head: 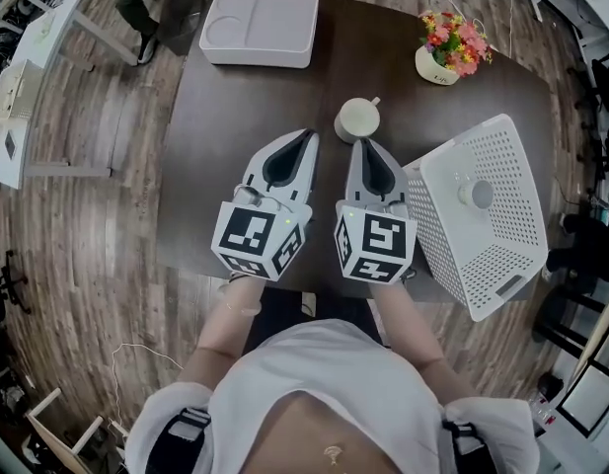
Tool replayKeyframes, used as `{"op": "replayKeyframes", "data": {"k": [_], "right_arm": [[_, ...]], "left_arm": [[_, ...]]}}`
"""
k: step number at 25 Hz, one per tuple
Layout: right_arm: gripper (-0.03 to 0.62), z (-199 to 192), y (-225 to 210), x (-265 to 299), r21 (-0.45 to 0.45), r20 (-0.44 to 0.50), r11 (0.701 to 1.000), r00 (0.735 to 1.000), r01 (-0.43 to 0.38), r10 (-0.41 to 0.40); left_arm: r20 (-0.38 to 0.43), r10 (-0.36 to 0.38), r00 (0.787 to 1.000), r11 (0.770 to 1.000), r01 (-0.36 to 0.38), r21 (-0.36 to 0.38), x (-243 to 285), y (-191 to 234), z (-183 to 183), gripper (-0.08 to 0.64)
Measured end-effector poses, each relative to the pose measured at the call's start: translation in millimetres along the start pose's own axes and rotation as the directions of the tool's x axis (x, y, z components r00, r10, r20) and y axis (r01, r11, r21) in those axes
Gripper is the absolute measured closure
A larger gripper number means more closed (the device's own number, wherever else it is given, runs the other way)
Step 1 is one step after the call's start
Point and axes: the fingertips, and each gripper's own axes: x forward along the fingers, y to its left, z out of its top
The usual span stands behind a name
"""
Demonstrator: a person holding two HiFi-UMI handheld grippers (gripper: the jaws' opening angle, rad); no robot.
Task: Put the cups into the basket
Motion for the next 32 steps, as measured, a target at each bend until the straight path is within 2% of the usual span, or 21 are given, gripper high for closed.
{"op": "replayKeyframes", "data": {"k": [6,11,14,18,21,32], "right_arm": [[0.581,-21.4,-18.5,22.3,0.006,-0.045,0.999,0.998,0.041,-0.041],[0.556,-39.1,-18.1,40.7,-0.007,-0.093,1.0,0.996,0.001,-0.002],[0.433,-55.2,-15.7,53.7,-0.008,-0.143,0.999,0.989,-0.034,0.032],[0.233,-69.4,-20.0,67.7,-0.026,-0.179,1.0,0.984,-0.014,0.009],[0.156,-76.1,-27.5,78.6,-0.038,-0.181,0.999,0.983,0.016,-0.022],[0.137,-102.6,-45.5,119.3,0.056,-0.293,0.998,0.956,0.043,-0.024]], "left_arm": [[-0.047,-0.01,0.999,1.0,0.008,-0.026,23.5,13.0,-25.8,0.549],[-0.07,-0.01,0.998,0.999,0.007,-0.044,37.8,18.1,-40.2,0.549],[-0.081,-0.004,0.997,0.998,-0.001,-0.055,42.9,22.9,-48.4,0.551],[-0.102,0.011,0.995,0.997,-0.019,-0.073,44.2,32.4,-58.6,0.549],[-0.114,0.019,0.993,0.996,-0.029,-0.084,45.2,37.9,-64.6,0.55],[-0.143,0.038,0.989,0.993,-0.054,-0.109,47.9,52.4,-75.6,0.551]]}}
